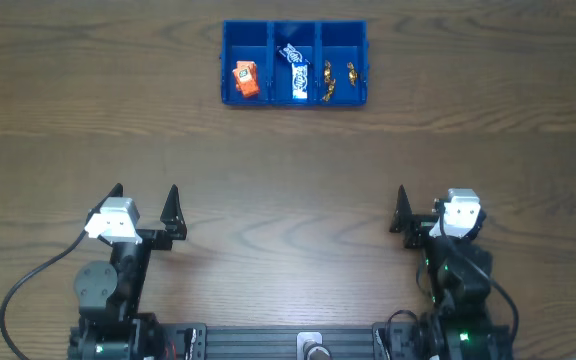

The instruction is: Sort Candies Into Trays

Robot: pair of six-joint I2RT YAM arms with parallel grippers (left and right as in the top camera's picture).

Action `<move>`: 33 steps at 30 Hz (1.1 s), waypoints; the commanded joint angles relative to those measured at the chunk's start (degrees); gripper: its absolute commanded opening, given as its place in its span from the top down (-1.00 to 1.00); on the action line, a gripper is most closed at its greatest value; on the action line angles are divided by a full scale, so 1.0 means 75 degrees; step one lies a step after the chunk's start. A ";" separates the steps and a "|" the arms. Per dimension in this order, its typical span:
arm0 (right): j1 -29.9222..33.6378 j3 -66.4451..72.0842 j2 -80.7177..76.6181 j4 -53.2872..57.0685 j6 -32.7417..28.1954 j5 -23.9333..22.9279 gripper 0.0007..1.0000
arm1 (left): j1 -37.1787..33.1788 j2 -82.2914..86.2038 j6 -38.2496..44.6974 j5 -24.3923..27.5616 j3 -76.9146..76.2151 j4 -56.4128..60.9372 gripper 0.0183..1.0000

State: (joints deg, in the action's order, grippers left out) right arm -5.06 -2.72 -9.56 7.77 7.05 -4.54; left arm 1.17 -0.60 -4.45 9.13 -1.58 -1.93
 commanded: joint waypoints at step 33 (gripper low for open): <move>0.0041 0.0303 0.1253 -0.0425 -0.1005 0.0425 -1.00 | -0.0041 0.0047 0.0026 0.0163 0.0175 -0.0213 -1.00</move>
State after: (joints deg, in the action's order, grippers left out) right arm -5.06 -0.78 -0.62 4.49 0.54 -1.85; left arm 1.17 -0.58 -4.45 9.13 -1.58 -1.93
